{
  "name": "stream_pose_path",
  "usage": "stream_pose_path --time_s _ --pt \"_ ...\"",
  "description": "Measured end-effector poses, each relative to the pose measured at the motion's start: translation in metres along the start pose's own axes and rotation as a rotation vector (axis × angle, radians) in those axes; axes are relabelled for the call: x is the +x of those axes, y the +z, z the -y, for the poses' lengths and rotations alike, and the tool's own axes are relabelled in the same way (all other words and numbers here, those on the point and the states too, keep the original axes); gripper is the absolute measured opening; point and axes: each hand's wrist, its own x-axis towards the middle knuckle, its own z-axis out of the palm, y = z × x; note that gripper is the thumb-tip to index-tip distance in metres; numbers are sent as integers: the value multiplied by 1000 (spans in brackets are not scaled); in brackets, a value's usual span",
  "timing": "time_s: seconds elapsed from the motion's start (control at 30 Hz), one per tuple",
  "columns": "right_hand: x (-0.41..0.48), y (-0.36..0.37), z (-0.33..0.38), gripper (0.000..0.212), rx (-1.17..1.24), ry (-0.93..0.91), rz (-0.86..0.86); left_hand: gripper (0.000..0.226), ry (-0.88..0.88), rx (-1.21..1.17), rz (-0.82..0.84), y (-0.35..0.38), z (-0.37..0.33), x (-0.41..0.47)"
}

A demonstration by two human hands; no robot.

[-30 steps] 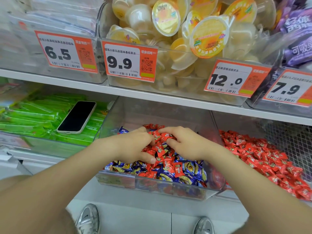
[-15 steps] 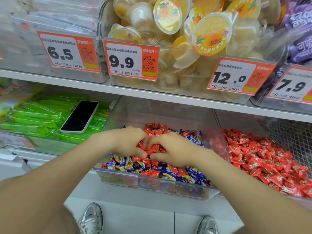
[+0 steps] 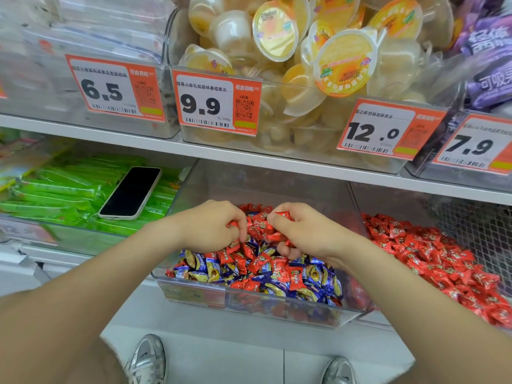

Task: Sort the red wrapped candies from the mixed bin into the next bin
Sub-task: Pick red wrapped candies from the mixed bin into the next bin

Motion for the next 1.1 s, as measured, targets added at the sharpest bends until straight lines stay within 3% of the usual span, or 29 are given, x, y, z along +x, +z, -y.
stream_pose_path --time_s 0.13,0.27,0.4,0.53,0.67,0.83,1.1 --pt "-2 -2 -2 17 4 -28 27 30 -16 3 -89 3 -6 1" --pt "-7 -4 -7 18 -594 -238 -4 17 37 36 -116 7 -7 4" --pt "-9 3 -11 24 -786 -310 107 25 104 123 -67 13 5 10" --pt "-14 13 -8 34 -1013 -308 160 33 139 190 84 17 5 13" --pt "-11 6 -1 26 -965 -303 109 30 98 269 54 19 5 18" --pt "-16 -18 5 54 -822 -250 -55 16 89 224 80 13 6 14" --pt "-25 -17 2 29 -905 -211 13 18 122 191 97 8 -6 -2"
